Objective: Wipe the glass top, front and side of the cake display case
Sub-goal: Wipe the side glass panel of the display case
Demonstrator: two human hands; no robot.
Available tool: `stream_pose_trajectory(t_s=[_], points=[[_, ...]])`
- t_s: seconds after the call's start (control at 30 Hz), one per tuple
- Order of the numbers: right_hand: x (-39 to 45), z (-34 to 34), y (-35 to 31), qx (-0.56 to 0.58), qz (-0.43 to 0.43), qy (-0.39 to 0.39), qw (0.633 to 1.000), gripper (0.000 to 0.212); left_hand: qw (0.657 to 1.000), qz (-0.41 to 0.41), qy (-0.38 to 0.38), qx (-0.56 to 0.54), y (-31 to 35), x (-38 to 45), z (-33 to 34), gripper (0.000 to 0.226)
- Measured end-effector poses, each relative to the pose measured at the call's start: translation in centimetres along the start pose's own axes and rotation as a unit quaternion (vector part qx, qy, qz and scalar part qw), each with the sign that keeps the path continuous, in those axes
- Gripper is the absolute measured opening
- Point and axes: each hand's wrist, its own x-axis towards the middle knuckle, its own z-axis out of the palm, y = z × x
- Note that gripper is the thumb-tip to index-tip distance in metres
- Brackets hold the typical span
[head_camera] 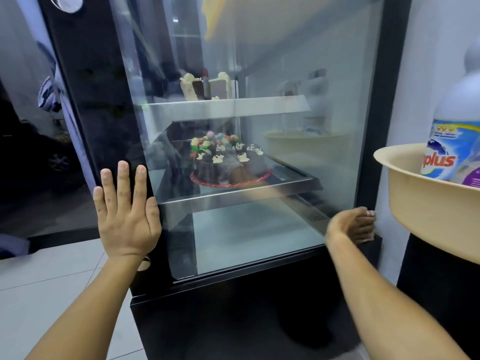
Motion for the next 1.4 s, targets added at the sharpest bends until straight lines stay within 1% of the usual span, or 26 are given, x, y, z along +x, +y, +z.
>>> stream_pose_trajectory(t_s=[0.03, 0.17, 0.33, 0.43, 0.47, 0.53, 0.57, 0.63, 0.7, 0.73, 0.77, 0.8, 0.87, 0.9, 0.93, 0.97, 1.0, 1.07, 1.1, 1.13, 1.2, 1.23, 1.27, 1.33, 1.37, 1.4], points=[[-3.6, -2.2, -2.4, 0.027, -0.004, -0.067, 0.997, 0.061, 1.0, 0.006, 0.002, 0.006, -0.1, 0.0, 0.0, 0.06], [-10.3, -3.6, -2.8, 0.012, -0.028, -0.114, 0.993, 0.066, 1.0, 0.004, 0.001, 0.0, -0.1, -0.1, 0.0, 0.06], [-7.2, -4.3, -3.1, 0.0, -0.024, -0.056, 0.998, 0.064, 1.0, 0.006, 0.0, -0.002, -0.1, 0.0, 0.0, 0.06], [-5.3, -4.8, -6.0, 0.044, 0.052, -0.056, 0.996, 0.063, 1.0, 0.001, -0.002, -0.004, 0.0, -0.1, 0.0, 0.06], [-6.8, -4.6, -6.8, 0.045, 0.036, -0.061, 0.996, 0.065, 1.0, 0.002, -0.002, -0.004, 0.0, -0.2, 0.0, 0.06], [-11.3, -4.2, -6.8, 0.027, -0.1, -0.08, 0.991, 0.071, 1.0, 0.006, 0.0, 0.002, -0.1, -0.2, 0.1, 0.06], [-14.2, -4.1, -5.5, 0.005, -0.213, -0.096, 0.972, 0.073, 1.0, 0.004, -0.002, -0.004, -0.1, -0.1, 0.2, 0.06], [-20.9, -5.1, -0.1, -0.057, -0.449, -0.158, 0.878, 0.07, 1.0, 0.0, -0.004, -0.01, -0.2, -0.2, 0.1, 0.06], [-24.9, -7.1, 6.0, -0.119, -0.58, -0.245, 0.767, 0.07, 1.0, 0.002, -0.002, -0.009, -0.5, -0.3, 0.0, 0.06], [-24.5, -7.6, 7.3, -0.134, -0.613, -0.263, 0.733, 0.071, 1.0, 0.003, -0.004, -0.011, -0.3, -0.2, 0.0, 0.06], [-23.2, -7.3, 7.5, -0.138, -0.614, -0.263, 0.732, 0.071, 1.0, 0.004, -0.003, -0.012, -0.4, -0.2, 0.0, 0.06], [-22.0, -7.0, 6.9, -0.135, -0.575, -0.247, 0.768, 0.072, 1.0, 0.005, -0.001, -0.01, -0.4, -0.1, 0.1, 0.059], [-20.4, -6.1, 3.6, -0.097, -0.43, -0.191, 0.877, 0.075, 1.0, 0.004, -0.004, -0.007, -0.3, -0.2, 0.0, 0.059], [-20.5, -5.7, 1.9, -0.076, -0.386, -0.175, 0.903, 0.076, 1.0, 0.007, -0.004, -0.006, -0.3, -0.3, 0.1, 0.059], [-21.3, -5.4, 1.0, -0.072, -0.4, -0.175, 0.897, 0.076, 1.0, 0.008, -0.004, -0.004, -0.4, -0.3, 0.1, 0.059], [-22.6, -5.6, 1.3, -0.082, -0.472, -0.185, 0.858, 0.077, 1.0, 0.008, -0.005, -0.004, -0.4, -0.4, 0.2, 0.059], [-24.0, -5.9, 2.6, -0.098, -0.567, -0.206, 0.791, 0.078, 1.0, 0.008, -0.006, -0.005, -0.4, -0.3, 0.2, 0.059], [-26.2, -7.6, 6.8, -0.148, -0.715, -0.276, 0.625, 0.084, 1.0, 0.007, -0.013, -0.012, -0.5, -0.3, 0.1, 0.059], [-26.1, -8.6, 8.7, -0.165, -0.758, -0.295, 0.557, 0.086, 1.0, 0.01, -0.013, -0.014, -0.5, -0.4, 0.0, 0.06], [-25.2, -8.9, 9.4, -0.165, -0.787, -0.301, 0.512, 0.087, 1.0, 0.014, -0.012, -0.014, -0.5, -0.4, 0.0, 0.06], [-22.9, -8.2, 7.7, -0.15, -0.818, -0.295, 0.471, 0.084, 1.0, 0.01, -0.017, -0.014, -0.5, -0.2, 0.0, 0.06], [-21.9, -7.9, 6.0, -0.154, -0.809, -0.292, 0.486, 0.082, 1.0, 0.008, -0.018, -0.017, -0.6, -0.2, 0.0, 0.06], [-21.5, -7.6, 4.2, -0.155, -0.783, -0.283, 0.532, 0.081, 1.0, 0.008, -0.019, -0.017, -0.6, -0.3, 0.0, 0.06], [-23.4, -7.2, 1.0, -0.148, -0.692, -0.265, 0.655, 0.079, 1.0, 0.007, -0.021, -0.006, -0.4, -0.3, -0.1, 0.06], [-25.5, -7.1, 0.2, -0.142, -0.655, -0.274, 0.69, 0.08, 1.0, 0.007, -0.023, -0.005, -0.5, -0.2, -0.1, 0.06], [-27.8, -7.3, 0.2, -0.139, -0.647, -0.293, 0.69, 0.081, 1.0, 0.011, -0.025, -0.009, -0.5, -0.2, -0.2, 0.06]])
